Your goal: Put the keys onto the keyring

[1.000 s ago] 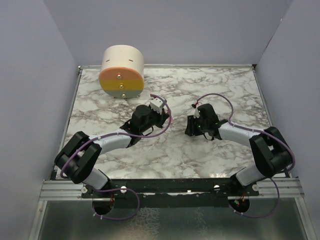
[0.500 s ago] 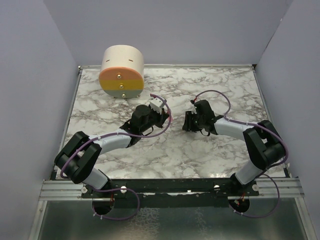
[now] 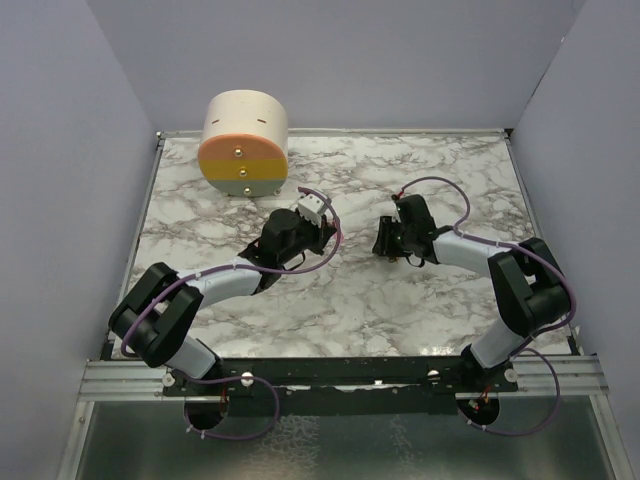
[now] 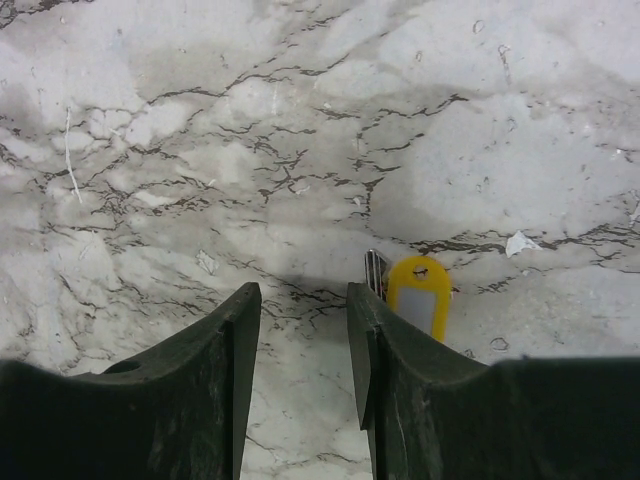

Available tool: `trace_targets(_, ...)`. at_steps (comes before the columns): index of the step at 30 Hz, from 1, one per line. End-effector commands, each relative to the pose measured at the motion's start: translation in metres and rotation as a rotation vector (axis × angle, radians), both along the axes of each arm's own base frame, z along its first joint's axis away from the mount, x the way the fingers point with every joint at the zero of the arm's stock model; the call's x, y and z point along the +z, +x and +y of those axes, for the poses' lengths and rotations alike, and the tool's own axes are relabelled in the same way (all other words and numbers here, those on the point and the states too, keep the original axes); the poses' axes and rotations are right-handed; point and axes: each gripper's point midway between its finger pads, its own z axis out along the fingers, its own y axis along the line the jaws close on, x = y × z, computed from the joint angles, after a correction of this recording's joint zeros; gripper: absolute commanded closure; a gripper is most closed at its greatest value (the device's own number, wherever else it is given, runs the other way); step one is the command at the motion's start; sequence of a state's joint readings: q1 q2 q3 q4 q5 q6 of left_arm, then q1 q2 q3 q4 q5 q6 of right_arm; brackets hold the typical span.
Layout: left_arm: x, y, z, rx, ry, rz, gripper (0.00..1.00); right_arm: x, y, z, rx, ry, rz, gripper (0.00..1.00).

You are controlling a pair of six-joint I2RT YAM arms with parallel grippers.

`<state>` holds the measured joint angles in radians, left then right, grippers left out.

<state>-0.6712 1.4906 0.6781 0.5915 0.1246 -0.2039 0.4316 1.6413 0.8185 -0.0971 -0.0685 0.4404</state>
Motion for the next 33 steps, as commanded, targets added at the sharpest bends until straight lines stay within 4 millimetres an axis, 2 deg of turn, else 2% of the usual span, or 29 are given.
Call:
trace_targets(1, 0.005, -0.001, -0.002, -0.019, -0.020, -0.014, 1.00, -0.010, -0.004, -0.021, -0.046, -0.070, 0.048, 0.59)
trace_targets(12, 0.004, -0.001, -0.005, -0.027, -0.027, -0.010, 1.00, -0.004, 0.005, -0.041, -0.093, -0.069, 0.039, 0.59)
trace_targets(22, 0.004, -0.001, -0.006, -0.032, -0.033, -0.007, 1.00, 0.006, 0.001, -0.055, -0.115, -0.079, 0.022, 0.59)
trace_targets(25, 0.003, -0.002, -0.006, -0.033, -0.032, -0.005, 1.00, 0.019, 0.006, -0.056, -0.119, -0.065, -0.042, 0.59)
trace_targets(29, 0.004, -0.003, -0.005, -0.032, -0.033, -0.007, 1.00, 0.053, 0.014, -0.052, -0.111, -0.016, -0.170, 0.59)
trace_targets(33, 0.004, -0.003, -0.005, -0.031, -0.034, -0.007, 1.00, 0.079, 0.013, -0.052, -0.103, 0.008, -0.247, 0.59)
